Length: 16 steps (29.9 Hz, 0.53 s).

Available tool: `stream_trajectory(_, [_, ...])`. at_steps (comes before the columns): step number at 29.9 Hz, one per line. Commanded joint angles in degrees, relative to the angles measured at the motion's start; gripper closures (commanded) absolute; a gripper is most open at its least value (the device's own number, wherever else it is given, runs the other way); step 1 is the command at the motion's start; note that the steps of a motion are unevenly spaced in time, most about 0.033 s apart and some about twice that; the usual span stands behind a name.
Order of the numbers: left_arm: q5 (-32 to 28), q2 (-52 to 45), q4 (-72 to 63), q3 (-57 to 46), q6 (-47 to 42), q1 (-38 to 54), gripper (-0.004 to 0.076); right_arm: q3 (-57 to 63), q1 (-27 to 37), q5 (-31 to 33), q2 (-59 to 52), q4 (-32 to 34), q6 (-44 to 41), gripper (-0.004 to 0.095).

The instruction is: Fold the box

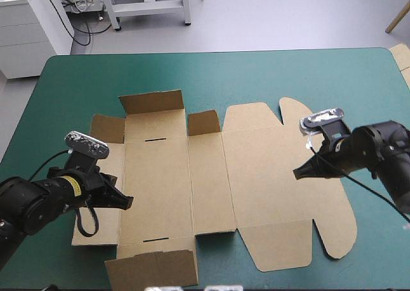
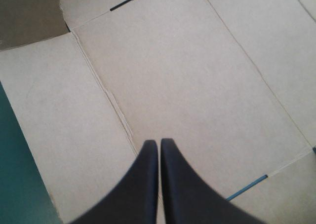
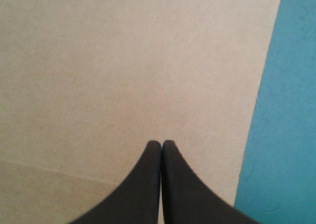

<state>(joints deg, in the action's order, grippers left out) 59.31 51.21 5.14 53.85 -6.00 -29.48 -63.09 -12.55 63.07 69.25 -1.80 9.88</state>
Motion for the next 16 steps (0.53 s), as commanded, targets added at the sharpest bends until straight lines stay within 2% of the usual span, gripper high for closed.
stream_trajectory(1, [0.27, 0.26, -0.10, 5.44, -0.16, -0.35, 0.0713, 4.24, 0.32, -3.37, -6.85, -1.41, 0.11, 0.0929])
stream_trajectory(7, [1.97, 4.53, -0.35, 10.33, 1.82, -0.35, 0.0710, 8.76, 0.32, -3.37, -15.98, -1.41, 0.11, 0.0929])
stream_trajectory(16, [3.13, 13.15, -5.14, 15.03, 6.00, -0.21, 0.0710, 8.86, 0.32, -2.94, -25.47, -1.31, 0.11, 0.0929])
